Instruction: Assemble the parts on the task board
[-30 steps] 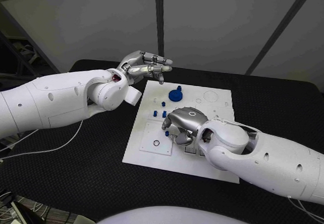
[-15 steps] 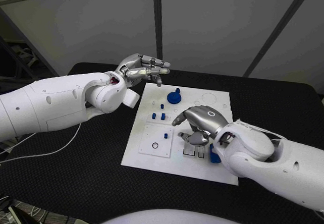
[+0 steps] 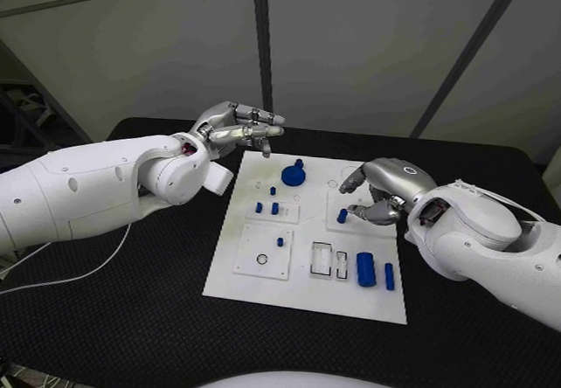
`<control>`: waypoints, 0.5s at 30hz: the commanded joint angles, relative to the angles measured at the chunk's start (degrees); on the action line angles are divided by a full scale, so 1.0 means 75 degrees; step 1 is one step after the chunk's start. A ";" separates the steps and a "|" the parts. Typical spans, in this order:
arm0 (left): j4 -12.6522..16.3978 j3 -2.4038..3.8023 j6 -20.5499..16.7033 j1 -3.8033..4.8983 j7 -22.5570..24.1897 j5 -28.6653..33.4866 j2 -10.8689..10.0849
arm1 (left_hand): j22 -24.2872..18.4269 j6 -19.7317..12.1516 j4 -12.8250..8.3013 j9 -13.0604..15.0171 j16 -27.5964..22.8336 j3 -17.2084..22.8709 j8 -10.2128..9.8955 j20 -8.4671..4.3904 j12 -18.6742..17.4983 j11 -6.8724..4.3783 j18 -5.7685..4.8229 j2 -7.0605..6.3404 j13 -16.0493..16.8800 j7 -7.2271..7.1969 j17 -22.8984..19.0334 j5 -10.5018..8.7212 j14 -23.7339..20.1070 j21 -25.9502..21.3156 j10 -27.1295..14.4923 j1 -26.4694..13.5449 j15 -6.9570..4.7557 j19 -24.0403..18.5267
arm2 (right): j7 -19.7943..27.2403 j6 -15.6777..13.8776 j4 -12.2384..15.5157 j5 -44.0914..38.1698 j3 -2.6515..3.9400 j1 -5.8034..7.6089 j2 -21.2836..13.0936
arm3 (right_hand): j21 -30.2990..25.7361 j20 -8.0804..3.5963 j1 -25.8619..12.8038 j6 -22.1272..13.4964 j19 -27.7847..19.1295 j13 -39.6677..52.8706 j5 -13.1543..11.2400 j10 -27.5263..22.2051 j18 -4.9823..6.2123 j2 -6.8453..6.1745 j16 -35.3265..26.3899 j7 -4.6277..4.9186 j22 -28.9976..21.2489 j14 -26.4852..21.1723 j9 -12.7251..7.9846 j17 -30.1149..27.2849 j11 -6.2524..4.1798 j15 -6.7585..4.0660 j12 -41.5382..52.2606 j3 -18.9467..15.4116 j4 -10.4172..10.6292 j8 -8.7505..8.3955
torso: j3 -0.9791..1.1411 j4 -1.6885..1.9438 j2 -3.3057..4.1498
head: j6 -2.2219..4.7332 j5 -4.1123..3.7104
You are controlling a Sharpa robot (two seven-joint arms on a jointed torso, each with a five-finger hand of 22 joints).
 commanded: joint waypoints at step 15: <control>0.0035 0.0004 0.0074 0.0007 0.0050 0.0034 -0.0035 | -0.0010 -0.0030 0.0015 -0.0008 -0.0034 -0.0046 -0.0042 -0.0007 0.0019 -0.0005 -0.0090 0.0090 -0.0009 0.0022 -0.0012 -0.0047 0.0028 -0.0041 -0.0040 -0.0018 0.0052 -0.0035 | -0.0135 0.1260 -0.0340 0.0109 0.0008 0.0030 0.0276 | 0.0017 -0.0017 0.0100 0.0016 0.0052 0.0008 -0.0036 0.0006 0.0052 0.0017 0.0057 -0.0062 0.0126 0.0061 -0.0048 0.0033 -0.0008 -0.0007 0.0013 -0.0123 0.0083 0.0013 | -0.0002 0.0004 0.0009 | -0.0034 0.0015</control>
